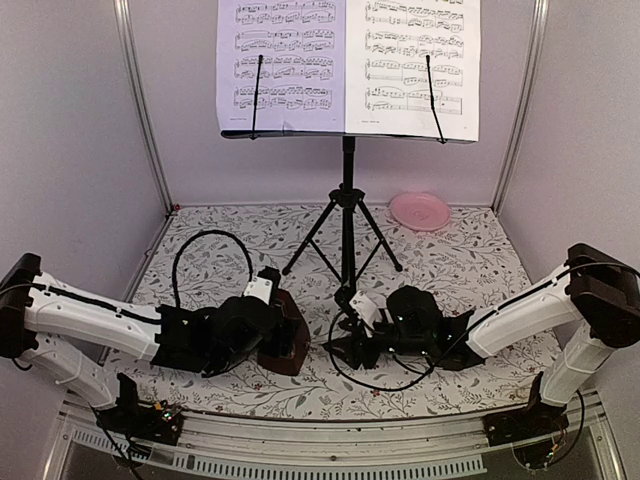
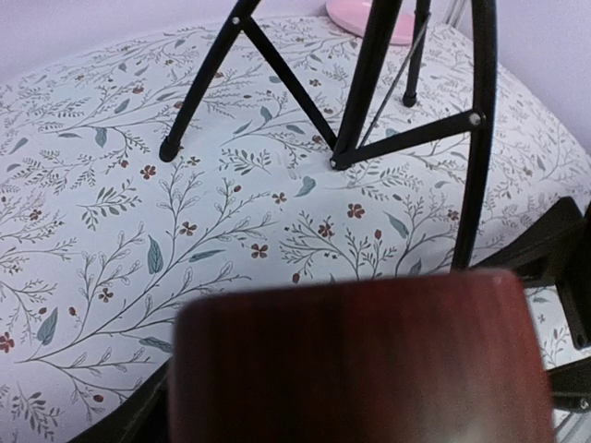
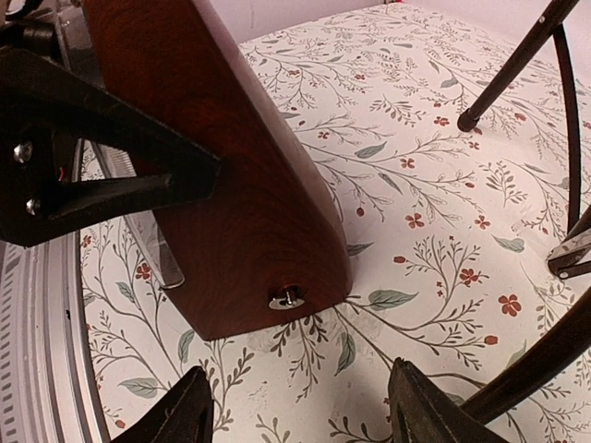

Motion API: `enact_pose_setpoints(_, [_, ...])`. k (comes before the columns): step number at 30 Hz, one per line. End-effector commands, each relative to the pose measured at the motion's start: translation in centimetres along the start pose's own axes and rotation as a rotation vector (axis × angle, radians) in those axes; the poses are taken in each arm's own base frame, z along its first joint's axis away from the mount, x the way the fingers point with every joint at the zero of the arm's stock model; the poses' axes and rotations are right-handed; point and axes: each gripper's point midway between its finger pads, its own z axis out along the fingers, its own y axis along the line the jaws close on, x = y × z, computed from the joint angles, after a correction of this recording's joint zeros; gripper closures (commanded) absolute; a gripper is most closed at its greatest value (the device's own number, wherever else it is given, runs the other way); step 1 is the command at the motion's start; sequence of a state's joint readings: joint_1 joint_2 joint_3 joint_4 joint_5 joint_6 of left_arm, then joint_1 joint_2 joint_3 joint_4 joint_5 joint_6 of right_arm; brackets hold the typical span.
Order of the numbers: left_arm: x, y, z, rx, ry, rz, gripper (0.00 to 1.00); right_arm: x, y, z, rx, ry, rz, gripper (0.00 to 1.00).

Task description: Set up the instrument practice props

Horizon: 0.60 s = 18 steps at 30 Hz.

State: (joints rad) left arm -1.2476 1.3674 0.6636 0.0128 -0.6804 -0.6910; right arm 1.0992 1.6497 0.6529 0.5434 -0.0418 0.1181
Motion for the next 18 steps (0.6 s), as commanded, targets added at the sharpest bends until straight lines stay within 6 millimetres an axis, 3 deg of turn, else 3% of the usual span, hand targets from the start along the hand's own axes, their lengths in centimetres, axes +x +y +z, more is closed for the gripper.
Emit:
enact_pose_setpoints(1, [-3.5, -1.7, -1.4, 0.042, 0.028, 0.137, 0.53, -2.2, 0.2, -1.1, 0.002, -0.103, -0.059, 0.33])
enact_pose_setpoints(10, [-6.5, -2.8, -2.9, 0.014, 0.21, 0.193, 0.69, -2.7, 0.5, -0.4, 0.111, -0.19, -0.241, 0.33])
enact_pose_setpoints(14, [-8.4, -3.0, -4.5, -0.038, 0.073, 0.267, 0.72, -3.4, 1.0, -0.6, 0.138, -0.245, -0.289, 0.33])
enact_pose_setpoints(18, [-11.1, -2.0, -6.3, -0.116, -0.085, 0.305, 0.75, -4.1, 1.2, -1.3, 0.151, -0.298, -0.306, 0.33])
